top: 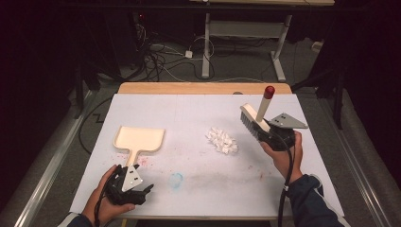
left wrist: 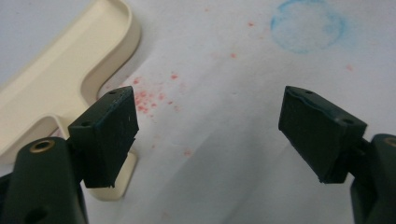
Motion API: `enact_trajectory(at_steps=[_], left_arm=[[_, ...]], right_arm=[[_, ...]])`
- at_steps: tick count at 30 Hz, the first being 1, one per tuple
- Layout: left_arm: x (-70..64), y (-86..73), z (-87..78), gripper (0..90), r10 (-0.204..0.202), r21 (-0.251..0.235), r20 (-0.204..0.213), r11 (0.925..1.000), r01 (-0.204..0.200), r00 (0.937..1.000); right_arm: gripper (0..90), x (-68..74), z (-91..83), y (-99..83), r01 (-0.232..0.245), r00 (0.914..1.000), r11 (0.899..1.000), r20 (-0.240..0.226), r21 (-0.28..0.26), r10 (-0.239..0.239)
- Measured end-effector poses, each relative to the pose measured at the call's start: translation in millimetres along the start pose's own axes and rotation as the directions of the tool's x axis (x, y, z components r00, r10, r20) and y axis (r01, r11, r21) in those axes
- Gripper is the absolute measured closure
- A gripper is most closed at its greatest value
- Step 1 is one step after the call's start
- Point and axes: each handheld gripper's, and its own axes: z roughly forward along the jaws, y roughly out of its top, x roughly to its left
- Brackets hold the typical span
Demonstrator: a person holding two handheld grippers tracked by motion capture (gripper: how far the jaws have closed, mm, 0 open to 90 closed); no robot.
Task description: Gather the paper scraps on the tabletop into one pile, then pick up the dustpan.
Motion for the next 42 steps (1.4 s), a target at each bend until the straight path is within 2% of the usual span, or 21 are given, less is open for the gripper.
enact_trajectory(at_steps=[4,10,16,20,21,24,26,28,29,32,35,38,39,42], left_arm=[[4.8,0.2,0.1,19.1,-0.007,-0.005,-0.005,1.0,0.007,1.0],[7.0,-0.2,0.7,19.1,-0.014,-0.008,-0.014,0.9999,0.014,0.9998],[12.3,-1.7,-0.2,19.1,-0.033,-0.004,-0.061,0.9995,0.033,0.9976],[17.8,-3.9,-1.9,19.1,-0.057,-0.01,-0.073,0.9984,0.056,0.9957],[19.0,-4.5,-2.1,19.1,-0.062,-0.011,-0.074,0.998,0.062,0.9953],[22.6,-6.8,-2.5,19.1,-0.094,-0.007,-0.073,0.9956,0.093,0.9929],[27.0,-8.3,-2.1,19.1,-0.116,-0.009,-0.083,0.9932,0.116,0.9898],[32.8,-10.2,-1.1,19.1,-0.153,-0.024,-0.095,0.9881,0.152,0.9836],[36.4,-11.2,-0.1,19.1,-0.18,-0.028,-0.103,0.9836,0.178,0.9782],[47.4,-15.1,3.3,19.1,-0.263,-0.028,-0.107,0.9649,0.261,0.9589],[53.5,-18.8,4.7,19.2,-0.324,-0.02,-0.107,0.946,0.324,0.9401],[56.4,-19.6,6.0,19.2,-0.352,-0.002,-0.12,0.9353,0.354,0.9285],[57.0,-19.6,6.6,19.2,-0.36,0.0,-0.12,0.9319,0.363,0.9251],[58.8,-20.7,11.0,19.2,-0.385,0.027,-0.111,0.9206,0.39,0.9164]], right_arm=[[67.3,-7.4,-11.6,-3.7,0.001,0.9999,1.0,0.012,-0.013,-0.001],[67.3,-11.3,-25.1,-12.8,0.004,0.9998,1.0,0.019,0.001,-0.004],[67.3,-11.4,-33.5,-22.9,0.013,0.9998,1.0,0.016,0.015,-0.013],[67.3,-11.9,-35.9,-28.5,0.019,0.9998,1.0,0.007,0.024,-0.019],[67.3,-10.8,-36.4,-29.9,0.002,1.0,1.0,0.006,0.029,-0.002],[67.3,-12.3,-35.6,-32.0,0.028,0.9996,0.999,-0.001,0.025,-0.028],[67.3,-12.6,-35.2,-32.5,0.019,0.9998,1.0,-0.005,0.023,-0.019],[67.3,-12.3,-35.0,-32.3,0.027,0.9996,0.999,-0.011,0.022,-0.026],[67.3,-11.8,-35.0,-32.1,0.029,0.9995,0.999,-0.01,0.023,-0.029],[67.3,-10.9,-35.5,-31.8,0.027,0.9996,0.999,-0.012,0.021,-0.027],[67.3,-10.1,-37.5,-30.8,0.029,0.9995,0.999,-0.011,0.015,-0.029],[67.3,-10.6,-38.3,-30.2,0.04,0.9992,0.999,-0.007,0.011,-0.04],[67.3,-8.9,-38.4,-30.5,0.024,0.9997,1.0,-0.01,0.014,-0.024],[67.3,-8.7,-37.7,-30.4,0.04,0.9991,0.999,-0.015,0.013,-0.039]])
